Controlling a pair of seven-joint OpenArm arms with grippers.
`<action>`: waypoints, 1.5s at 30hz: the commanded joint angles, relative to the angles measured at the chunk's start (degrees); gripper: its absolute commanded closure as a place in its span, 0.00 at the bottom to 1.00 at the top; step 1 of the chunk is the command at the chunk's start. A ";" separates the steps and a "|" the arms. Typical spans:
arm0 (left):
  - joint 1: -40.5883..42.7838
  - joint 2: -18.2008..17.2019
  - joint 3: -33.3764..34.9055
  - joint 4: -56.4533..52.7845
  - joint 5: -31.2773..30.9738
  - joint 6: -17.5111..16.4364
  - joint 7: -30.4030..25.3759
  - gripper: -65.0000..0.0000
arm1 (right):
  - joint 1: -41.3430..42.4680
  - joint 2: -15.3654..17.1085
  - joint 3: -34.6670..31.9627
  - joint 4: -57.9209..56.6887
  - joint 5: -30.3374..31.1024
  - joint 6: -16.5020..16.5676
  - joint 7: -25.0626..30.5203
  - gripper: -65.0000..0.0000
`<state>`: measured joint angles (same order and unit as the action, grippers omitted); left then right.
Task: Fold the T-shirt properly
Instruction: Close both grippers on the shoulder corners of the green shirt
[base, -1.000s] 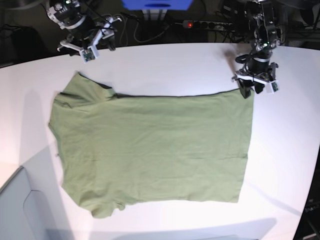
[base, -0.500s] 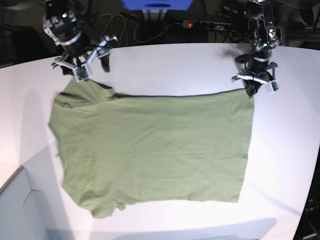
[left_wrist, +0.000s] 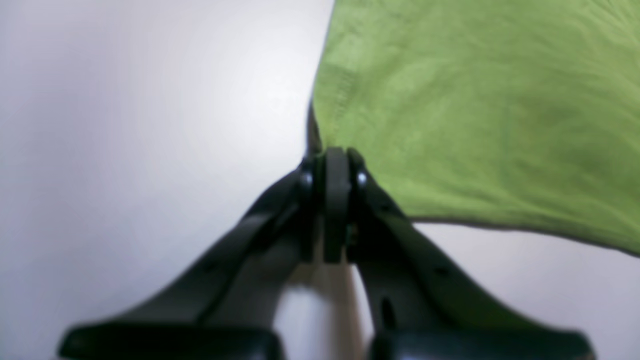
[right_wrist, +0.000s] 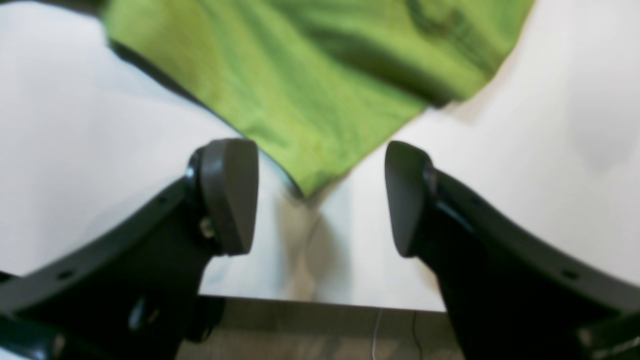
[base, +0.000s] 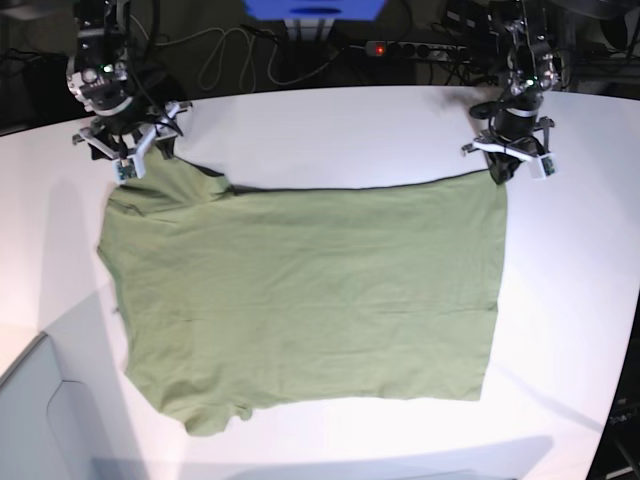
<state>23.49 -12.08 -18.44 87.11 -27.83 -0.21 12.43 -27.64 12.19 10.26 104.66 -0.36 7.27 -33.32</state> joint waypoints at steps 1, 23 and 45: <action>0.03 -0.45 -0.24 0.85 0.19 0.16 -0.51 1.00 | 0.43 0.34 0.24 0.00 0.23 0.60 1.10 0.42; 0.29 -0.80 -0.24 0.85 0.27 0.16 -0.51 1.00 | 0.69 0.08 3.14 -4.84 -3.55 11.59 0.75 1.00; 18.14 2.54 -5.17 16.32 -0.25 0.16 -0.43 1.00 | -11.44 -0.19 3.23 16.00 -8.21 11.59 1.01 1.00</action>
<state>41.17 -9.43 -23.35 102.48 -27.83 0.16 13.08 -38.81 11.55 13.13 119.59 -8.84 18.15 -33.47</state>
